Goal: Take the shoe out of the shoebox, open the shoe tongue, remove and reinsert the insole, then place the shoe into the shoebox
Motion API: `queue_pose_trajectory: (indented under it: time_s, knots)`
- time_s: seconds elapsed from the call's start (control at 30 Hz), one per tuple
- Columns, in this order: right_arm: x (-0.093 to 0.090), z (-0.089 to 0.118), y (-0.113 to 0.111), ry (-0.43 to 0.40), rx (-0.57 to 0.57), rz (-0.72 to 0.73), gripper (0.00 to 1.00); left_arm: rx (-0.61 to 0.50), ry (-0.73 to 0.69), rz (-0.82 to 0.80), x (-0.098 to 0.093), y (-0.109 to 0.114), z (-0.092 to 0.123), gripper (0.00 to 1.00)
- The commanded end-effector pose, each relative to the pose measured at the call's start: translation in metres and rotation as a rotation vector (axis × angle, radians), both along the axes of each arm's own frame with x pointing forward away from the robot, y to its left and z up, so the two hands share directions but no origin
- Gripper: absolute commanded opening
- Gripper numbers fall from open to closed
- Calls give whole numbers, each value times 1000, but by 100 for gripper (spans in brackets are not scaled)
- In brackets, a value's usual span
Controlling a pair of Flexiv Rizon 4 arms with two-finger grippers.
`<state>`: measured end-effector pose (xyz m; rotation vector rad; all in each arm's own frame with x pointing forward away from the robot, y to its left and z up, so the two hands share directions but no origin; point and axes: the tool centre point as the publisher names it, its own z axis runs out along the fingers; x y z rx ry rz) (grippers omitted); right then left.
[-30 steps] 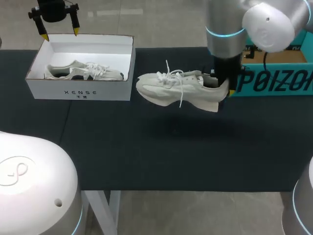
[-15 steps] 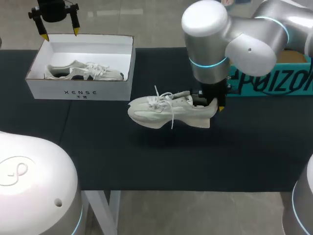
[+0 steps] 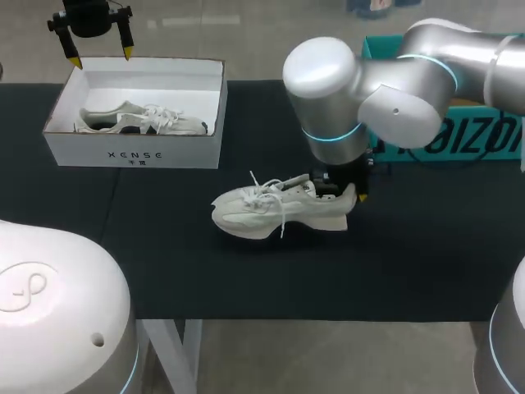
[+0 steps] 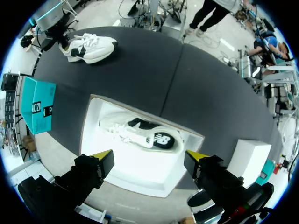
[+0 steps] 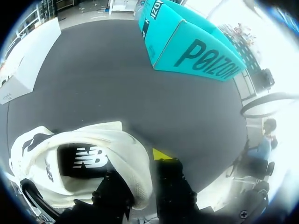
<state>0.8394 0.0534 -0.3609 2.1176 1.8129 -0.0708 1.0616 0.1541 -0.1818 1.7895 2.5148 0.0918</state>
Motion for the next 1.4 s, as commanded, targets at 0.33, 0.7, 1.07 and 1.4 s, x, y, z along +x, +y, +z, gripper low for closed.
queue_pose_trajectory:
  time_s: [0.33,0.7,1.07,1.4]
  knots:
    - [3,-16,-3,8,-21,-20,0,1,0,0,0,0,1,100]
    - [7,-21,-11,-17,-18,-108,73,1,0,0,0,0,1,100]
    - [-6,36,-17,27,63,-21,100,1,0,0,0,0,1,100]
    - [-3,83,-3,336,103,363,100,1,0,0,0,0,1,100]
